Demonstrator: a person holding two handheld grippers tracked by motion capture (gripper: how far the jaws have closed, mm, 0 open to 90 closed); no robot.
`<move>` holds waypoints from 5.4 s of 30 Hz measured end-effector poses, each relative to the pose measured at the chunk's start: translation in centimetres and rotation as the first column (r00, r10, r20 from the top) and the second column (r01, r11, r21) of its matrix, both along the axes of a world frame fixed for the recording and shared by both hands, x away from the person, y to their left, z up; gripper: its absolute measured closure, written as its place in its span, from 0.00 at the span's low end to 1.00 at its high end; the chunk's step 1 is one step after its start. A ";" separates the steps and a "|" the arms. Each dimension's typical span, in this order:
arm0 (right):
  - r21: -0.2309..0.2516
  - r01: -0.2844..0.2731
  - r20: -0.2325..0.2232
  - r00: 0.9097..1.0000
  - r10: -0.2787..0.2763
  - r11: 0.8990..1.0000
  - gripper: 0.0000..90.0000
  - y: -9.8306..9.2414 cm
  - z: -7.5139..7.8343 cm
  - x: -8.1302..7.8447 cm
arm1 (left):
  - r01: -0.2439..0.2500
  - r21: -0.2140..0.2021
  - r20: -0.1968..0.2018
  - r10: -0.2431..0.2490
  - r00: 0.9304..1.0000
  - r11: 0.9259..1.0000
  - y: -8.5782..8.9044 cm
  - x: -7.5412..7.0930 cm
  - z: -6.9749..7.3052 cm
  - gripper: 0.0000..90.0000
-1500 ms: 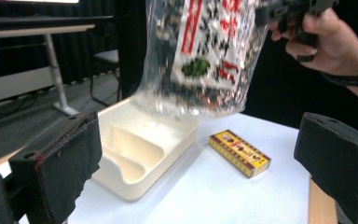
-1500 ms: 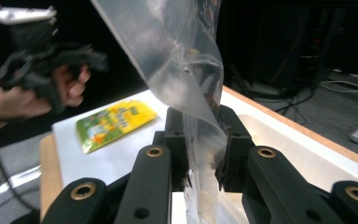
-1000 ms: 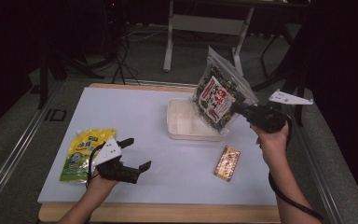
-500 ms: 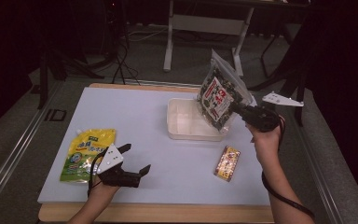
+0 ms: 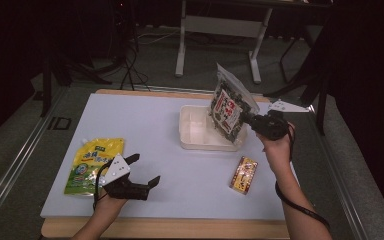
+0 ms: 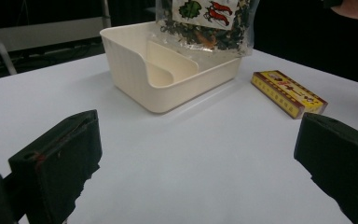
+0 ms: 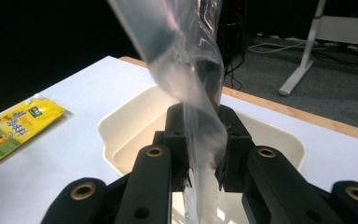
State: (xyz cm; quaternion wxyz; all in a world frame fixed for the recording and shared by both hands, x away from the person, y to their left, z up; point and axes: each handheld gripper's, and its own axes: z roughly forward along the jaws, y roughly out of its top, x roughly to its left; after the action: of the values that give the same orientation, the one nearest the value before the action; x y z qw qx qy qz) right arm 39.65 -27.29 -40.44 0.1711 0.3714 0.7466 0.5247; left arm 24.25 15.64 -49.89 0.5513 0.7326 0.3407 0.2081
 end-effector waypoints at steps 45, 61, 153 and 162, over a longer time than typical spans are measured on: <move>0.012 0.023 -0.036 0.999 -0.022 1.000 0.71 0.2 -2.6 2.2 | 0.027 -0.045 -0.054 -0.029 0.998 0.999 0.5 0.6 -0.6 0.01; 0.031 0.056 0.048 0.997 -0.058 0.998 0.23 -2.3 0.4 -3.0 | 0.131 -0.021 -0.010 -0.131 0.991 0.991 -0.1 0.1 0.3 0.03; 0.000 -0.297 0.157 0.943 0.293 0.955 0.15 2.2 -1.9 -13.2 | -0.353 0.221 -0.367 0.413 0.833 0.909 20.9 9.0 -6.1 0.29; -0.008 -0.303 0.155 0.941 0.301 0.953 0.15 2.3 -1.8 -13.4 | -0.342 0.342 -0.366 0.459 0.810 0.875 19.3 9.3 -5.7 0.34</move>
State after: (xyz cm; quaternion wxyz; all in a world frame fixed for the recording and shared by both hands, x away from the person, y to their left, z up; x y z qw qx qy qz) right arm 26.29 -24.96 -42.25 0.1428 0.2123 0.7749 0.5779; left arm 33.55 34.94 -55.57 0.3028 0.7366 0.5727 0.1941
